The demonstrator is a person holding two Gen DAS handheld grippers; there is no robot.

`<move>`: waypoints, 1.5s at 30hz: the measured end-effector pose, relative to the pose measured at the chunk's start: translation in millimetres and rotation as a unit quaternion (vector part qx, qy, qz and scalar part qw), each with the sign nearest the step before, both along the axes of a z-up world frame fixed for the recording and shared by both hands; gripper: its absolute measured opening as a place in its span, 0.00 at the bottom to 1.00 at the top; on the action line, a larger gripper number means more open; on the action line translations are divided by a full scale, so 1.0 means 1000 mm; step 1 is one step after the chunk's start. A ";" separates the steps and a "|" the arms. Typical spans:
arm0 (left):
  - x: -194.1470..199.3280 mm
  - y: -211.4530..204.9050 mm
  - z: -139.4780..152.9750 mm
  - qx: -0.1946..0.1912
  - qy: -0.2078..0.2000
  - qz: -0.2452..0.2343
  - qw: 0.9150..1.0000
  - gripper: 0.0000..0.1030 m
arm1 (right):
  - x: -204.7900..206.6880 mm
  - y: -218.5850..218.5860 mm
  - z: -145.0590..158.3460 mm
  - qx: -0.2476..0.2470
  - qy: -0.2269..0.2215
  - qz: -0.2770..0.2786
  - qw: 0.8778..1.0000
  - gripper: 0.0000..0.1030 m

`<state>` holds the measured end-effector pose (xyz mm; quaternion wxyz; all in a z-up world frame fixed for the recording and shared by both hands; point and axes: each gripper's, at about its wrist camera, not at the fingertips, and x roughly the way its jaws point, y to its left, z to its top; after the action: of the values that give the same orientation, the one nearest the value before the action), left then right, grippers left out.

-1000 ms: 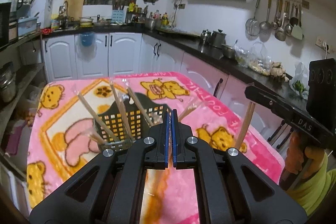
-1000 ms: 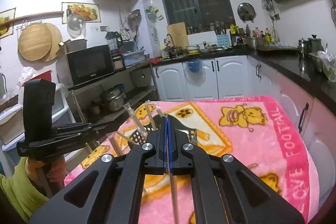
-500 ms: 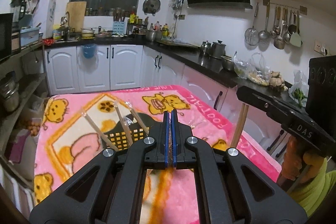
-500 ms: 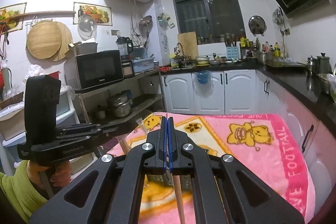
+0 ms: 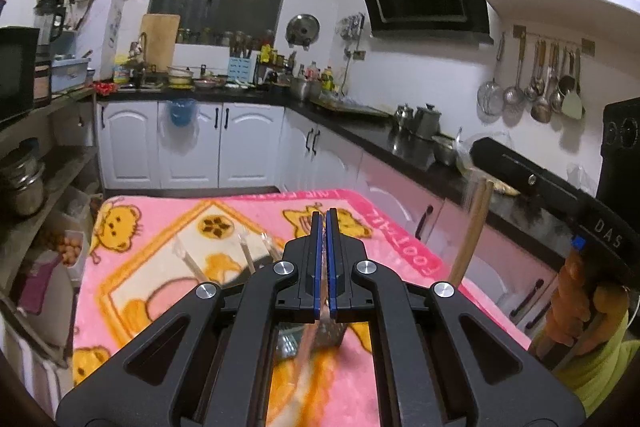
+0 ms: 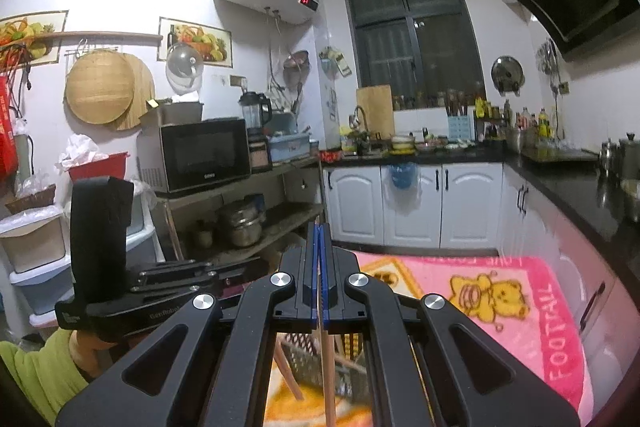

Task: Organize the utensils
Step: 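Lift the chopstick with the right gripper and lower it into the caddy, then open the right gripper to drop the chopstick into the caddy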

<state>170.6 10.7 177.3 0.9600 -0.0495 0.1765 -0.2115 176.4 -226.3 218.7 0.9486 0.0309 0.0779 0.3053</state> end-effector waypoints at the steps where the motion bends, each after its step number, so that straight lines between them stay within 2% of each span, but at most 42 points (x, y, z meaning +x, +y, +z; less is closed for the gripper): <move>1: 0.001 0.002 0.005 -0.002 -0.005 0.003 1.000 0.01 | 0.001 0.001 0.005 0.000 -0.007 -0.002 1.000 0.01; 10: 0.014 0.017 0.036 -0.014 -0.038 0.037 0.999 0.01 | 0.028 -0.001 0.041 0.025 -0.033 -0.009 0.999 0.01; 18: 0.036 0.019 0.046 -0.016 -0.050 0.065 0.997 0.01 | 0.062 0.007 0.044 0.023 -0.032 -0.017 0.999 0.01; 22: 0.047 0.019 0.042 -0.021 -0.049 0.075 0.996 0.01 | 0.082 0.013 0.034 0.019 -0.017 -0.027 0.999 0.01; 31: 0.068 0.018 0.015 -0.035 -0.015 0.071 0.997 0.01 | 0.110 0.020 -0.002 0.000 0.001 -0.039 0.999 0.01; 37: 0.074 0.012 -0.003 -0.034 0.005 0.062 0.997 0.01 | 0.117 0.026 -0.023 -0.020 0.007 -0.044 0.999 0.01; 45: 0.076 0.009 -0.023 -0.028 0.032 0.057 0.997 0.01 | 0.125 0.024 -0.047 -0.027 0.047 -0.045 0.998 0.02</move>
<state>246.8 19.6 153.9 0.9627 -0.0928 0.1978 -0.1598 301.8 -201.9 171.7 0.9571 0.0234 0.1292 0.2582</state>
